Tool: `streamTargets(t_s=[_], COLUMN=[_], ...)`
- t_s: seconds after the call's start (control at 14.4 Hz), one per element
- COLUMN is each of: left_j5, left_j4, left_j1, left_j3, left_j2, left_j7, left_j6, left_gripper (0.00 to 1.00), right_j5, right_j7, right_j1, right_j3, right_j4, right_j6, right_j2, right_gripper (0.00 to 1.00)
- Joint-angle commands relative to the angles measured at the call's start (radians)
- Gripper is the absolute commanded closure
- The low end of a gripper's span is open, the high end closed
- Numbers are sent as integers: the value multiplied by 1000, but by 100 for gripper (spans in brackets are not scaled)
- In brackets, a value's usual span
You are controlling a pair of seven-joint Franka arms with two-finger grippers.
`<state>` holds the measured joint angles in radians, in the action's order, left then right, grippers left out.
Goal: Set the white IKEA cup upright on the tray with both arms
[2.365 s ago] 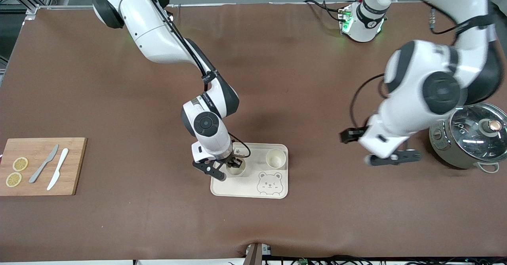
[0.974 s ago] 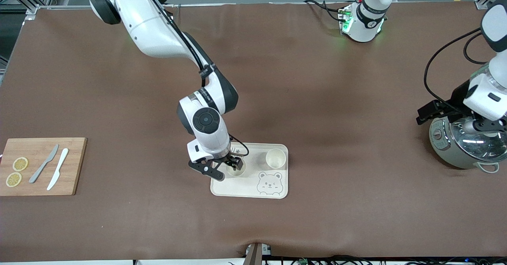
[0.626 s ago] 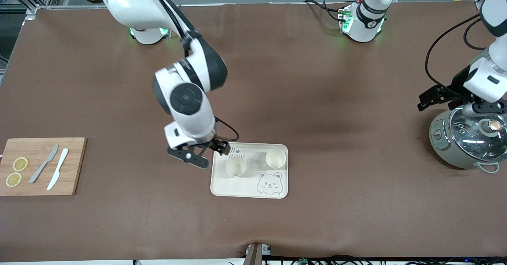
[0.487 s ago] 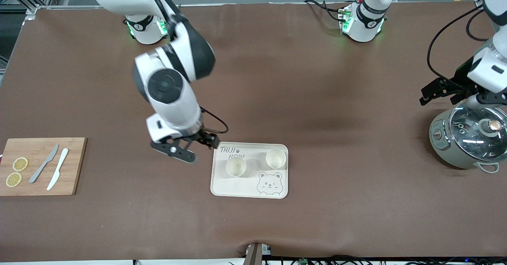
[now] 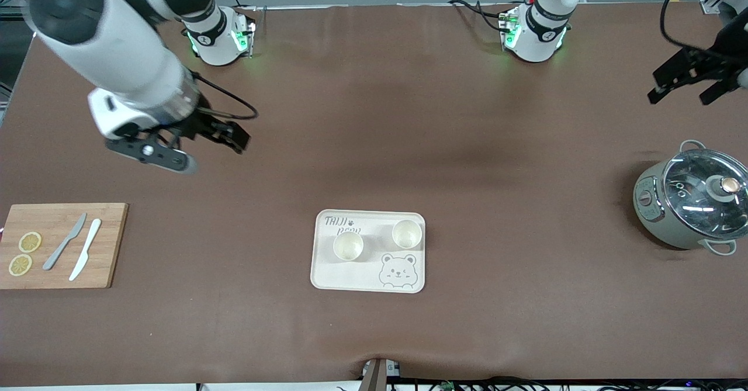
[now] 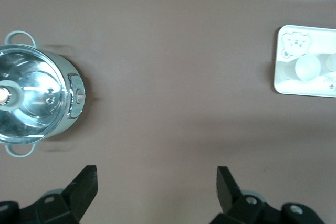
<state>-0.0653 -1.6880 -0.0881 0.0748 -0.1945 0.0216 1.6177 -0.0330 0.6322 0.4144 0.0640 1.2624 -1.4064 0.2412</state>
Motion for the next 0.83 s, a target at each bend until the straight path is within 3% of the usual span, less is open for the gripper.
streamTargets(t_s=[0.0, 0.14, 0.21, 0.49, 0.77], left_j5=[-16, -11, -13, -28, -10], left_j4=[172, 302, 316, 314, 312], left_j1=[10, 10, 10, 10, 10], left_j3=[-9, -9, -9, -6, -3], left_j2=[98, 185, 197, 204, 227], left_j7=[-20, -26, -37, -135, -134], left_j6=[-102, -215, -229, -219, -138], left_gripper=[0, 0, 0, 0, 0], right_j5=[-21, -21, -19, -19, 63], right_j7=[-121, -195, -230, -460, -490], right_j1=[-89, -135, -164, -343, -376], right_j3=[-13, -10, -9, -9, -9], right_j4=[124, 172, 186, 212, 247], right_j6=[17, 43, 49, 35, -38], right_j2=[-129, -189, -203, -204, -203], right_gripper=[0, 0, 0, 0, 0])
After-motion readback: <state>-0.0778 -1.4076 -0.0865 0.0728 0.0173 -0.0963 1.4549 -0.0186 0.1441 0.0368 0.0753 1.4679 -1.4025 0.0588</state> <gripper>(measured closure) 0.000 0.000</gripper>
